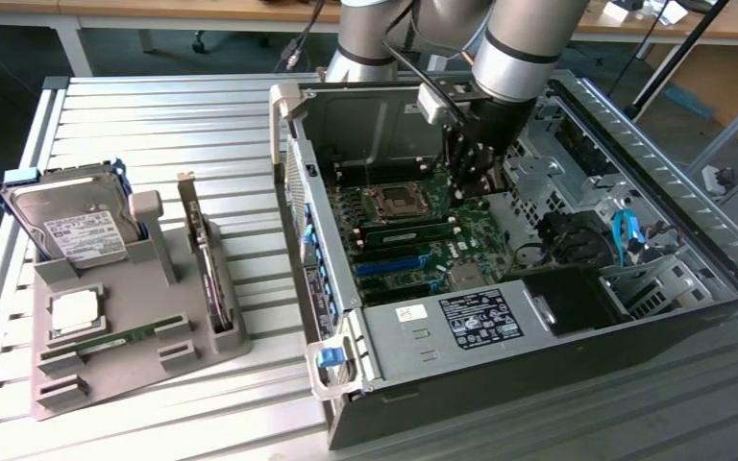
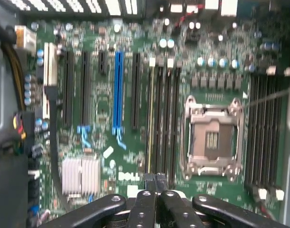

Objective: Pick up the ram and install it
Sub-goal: 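Insert the ram into the slot, then press down the ram until it locks into place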

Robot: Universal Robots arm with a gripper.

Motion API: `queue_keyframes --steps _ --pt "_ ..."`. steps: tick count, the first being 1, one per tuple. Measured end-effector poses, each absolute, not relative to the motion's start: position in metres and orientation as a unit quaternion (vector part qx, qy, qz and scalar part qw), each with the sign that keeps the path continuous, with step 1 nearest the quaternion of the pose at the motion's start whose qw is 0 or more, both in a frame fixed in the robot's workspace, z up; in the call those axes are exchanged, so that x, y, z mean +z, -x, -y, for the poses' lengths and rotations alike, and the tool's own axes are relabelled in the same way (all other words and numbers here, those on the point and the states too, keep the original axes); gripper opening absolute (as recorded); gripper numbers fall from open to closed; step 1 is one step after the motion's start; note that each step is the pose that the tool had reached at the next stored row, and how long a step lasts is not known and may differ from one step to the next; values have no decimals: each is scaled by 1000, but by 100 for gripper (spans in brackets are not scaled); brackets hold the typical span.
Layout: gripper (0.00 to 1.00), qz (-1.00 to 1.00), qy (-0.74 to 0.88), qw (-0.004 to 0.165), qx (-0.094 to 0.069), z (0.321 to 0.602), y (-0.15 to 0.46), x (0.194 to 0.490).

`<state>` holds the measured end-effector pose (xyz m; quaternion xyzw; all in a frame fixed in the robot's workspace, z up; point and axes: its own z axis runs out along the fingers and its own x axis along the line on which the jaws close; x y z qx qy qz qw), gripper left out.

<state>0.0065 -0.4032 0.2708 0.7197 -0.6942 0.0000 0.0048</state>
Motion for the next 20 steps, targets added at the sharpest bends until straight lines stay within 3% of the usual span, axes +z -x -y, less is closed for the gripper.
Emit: queue_keyframes --steps 7,20 --pt "11 694 -720 5 0 403 -19 268" --pt "11 694 -720 5 0 405 -19 238"
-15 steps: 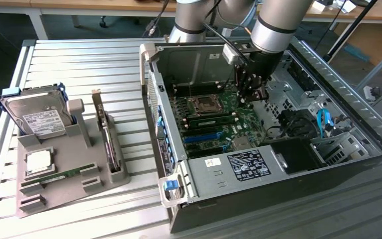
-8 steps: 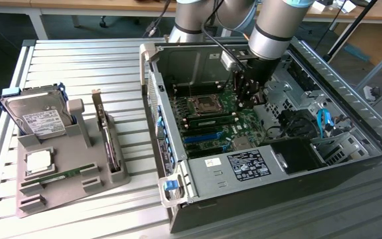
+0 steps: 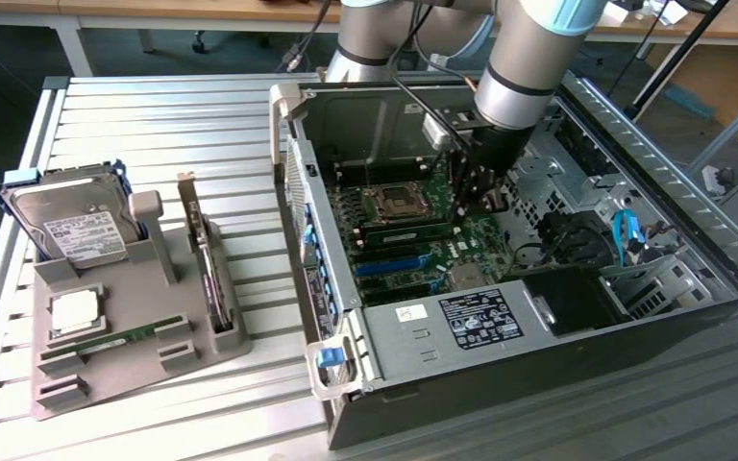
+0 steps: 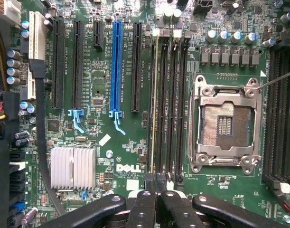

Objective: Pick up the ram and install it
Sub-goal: 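Press down the ram until it locks into place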

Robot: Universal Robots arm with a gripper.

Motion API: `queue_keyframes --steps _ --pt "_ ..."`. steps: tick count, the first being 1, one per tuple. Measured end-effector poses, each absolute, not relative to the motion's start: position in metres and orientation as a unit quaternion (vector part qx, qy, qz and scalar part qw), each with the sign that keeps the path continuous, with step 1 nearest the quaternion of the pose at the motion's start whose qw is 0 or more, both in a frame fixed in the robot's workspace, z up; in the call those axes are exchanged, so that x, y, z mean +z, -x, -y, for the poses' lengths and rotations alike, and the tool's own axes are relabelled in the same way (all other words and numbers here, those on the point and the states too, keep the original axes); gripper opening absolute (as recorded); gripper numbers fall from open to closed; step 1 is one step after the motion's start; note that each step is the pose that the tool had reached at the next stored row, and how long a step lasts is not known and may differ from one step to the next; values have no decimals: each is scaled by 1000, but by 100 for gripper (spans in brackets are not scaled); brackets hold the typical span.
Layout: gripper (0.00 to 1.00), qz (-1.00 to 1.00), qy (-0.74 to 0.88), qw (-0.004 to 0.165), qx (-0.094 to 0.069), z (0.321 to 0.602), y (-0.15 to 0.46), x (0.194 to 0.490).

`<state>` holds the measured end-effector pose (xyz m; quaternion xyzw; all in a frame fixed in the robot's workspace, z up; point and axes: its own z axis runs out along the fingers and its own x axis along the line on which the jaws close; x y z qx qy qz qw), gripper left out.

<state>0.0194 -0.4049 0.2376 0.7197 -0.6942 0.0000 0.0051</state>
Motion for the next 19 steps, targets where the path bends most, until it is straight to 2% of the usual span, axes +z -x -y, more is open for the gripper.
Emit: queue_keyframes --steps 7,13,19 --pt "11 694 -720 5 0 405 -19 230" --pt "11 694 -720 5 0 405 -19 245" --pt "11 694 -720 5 1 405 3 246"
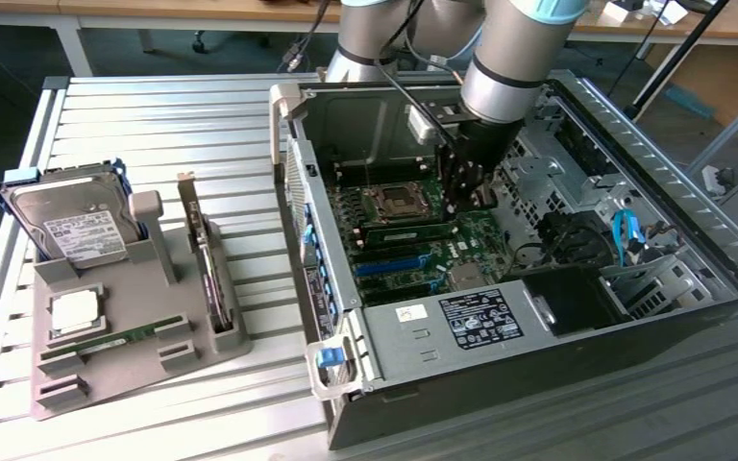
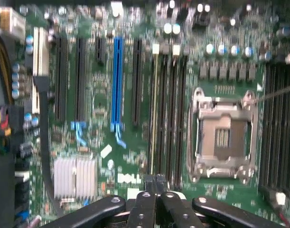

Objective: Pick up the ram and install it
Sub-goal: 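Press down the ram until it locks into place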

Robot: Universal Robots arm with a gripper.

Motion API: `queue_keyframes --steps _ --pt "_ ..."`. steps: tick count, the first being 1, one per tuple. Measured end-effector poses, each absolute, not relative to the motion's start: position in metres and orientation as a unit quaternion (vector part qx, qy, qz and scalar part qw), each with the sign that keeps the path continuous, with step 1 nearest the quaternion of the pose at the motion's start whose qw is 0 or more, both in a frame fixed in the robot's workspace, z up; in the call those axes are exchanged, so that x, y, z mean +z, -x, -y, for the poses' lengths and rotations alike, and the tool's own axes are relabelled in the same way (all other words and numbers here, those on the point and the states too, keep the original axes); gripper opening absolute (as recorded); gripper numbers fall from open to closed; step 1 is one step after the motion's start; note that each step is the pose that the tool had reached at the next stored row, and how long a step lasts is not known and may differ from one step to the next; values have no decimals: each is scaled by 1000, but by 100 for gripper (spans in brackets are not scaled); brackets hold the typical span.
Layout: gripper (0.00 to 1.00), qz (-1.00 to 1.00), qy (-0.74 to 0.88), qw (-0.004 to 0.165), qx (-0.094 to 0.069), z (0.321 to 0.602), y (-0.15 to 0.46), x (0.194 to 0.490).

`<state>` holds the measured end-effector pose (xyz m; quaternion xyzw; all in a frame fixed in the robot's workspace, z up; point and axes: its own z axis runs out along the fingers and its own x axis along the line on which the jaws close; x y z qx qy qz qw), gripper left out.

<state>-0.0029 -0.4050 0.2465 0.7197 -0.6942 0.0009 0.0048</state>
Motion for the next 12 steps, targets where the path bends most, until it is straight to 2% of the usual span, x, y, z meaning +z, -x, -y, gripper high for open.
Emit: queue_keyframes --steps 12 --pt "11 694 -720 4 2 405 45 241"
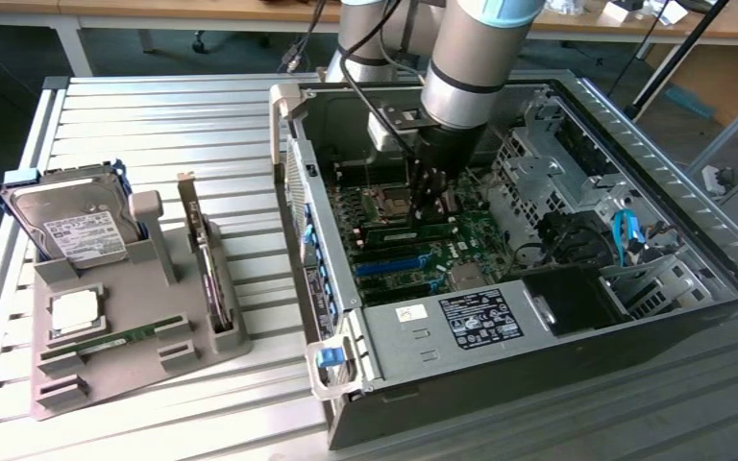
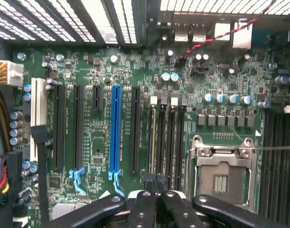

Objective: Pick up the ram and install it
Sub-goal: 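Press down the ram until it locks into place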

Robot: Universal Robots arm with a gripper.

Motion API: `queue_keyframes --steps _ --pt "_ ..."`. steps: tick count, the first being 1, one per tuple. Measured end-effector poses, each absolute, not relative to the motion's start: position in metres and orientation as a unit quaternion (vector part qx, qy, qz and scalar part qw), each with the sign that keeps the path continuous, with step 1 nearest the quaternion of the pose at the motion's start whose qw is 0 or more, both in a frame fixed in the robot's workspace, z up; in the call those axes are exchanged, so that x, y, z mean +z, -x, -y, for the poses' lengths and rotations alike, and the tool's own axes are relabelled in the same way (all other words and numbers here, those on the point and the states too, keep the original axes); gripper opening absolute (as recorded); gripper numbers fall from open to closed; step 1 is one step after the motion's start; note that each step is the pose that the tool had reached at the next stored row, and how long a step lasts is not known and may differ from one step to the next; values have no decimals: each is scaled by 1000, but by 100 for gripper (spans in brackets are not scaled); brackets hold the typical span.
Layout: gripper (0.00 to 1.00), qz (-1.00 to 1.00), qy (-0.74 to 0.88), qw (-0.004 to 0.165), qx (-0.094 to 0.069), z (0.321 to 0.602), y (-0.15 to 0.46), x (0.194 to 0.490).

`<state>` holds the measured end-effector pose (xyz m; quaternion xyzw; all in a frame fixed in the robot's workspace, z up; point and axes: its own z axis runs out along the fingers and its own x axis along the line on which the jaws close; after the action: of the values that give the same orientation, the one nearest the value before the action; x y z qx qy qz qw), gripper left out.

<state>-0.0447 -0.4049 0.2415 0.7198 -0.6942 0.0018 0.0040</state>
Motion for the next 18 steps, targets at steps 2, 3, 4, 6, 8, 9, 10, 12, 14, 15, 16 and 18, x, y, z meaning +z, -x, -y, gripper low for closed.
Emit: queue_keyframes --steps 2,3,4,6,8,9,10,12,14,15,16,18 --pt "11 694 -720 4 2 405 45 238" --pt "11 694 -720 4 2 405 45 236" --pt "11 694 -720 4 2 405 45 235" --pt "11 694 -720 4 2 405 45 231" --pt "11 694 -720 4 2 405 45 228" --pt "11 694 -720 4 2 405 45 228" --pt "11 694 -720 4 2 405 45 228" --pt "11 694 -720 4 2 405 45 228" --pt "11 694 -720 4 2 405 45 228" --pt "11 694 -720 4 2 405 45 228" --pt "11 694 -720 4 2 405 45 228" --pt "11 694 -720 4 2 405 45 230"
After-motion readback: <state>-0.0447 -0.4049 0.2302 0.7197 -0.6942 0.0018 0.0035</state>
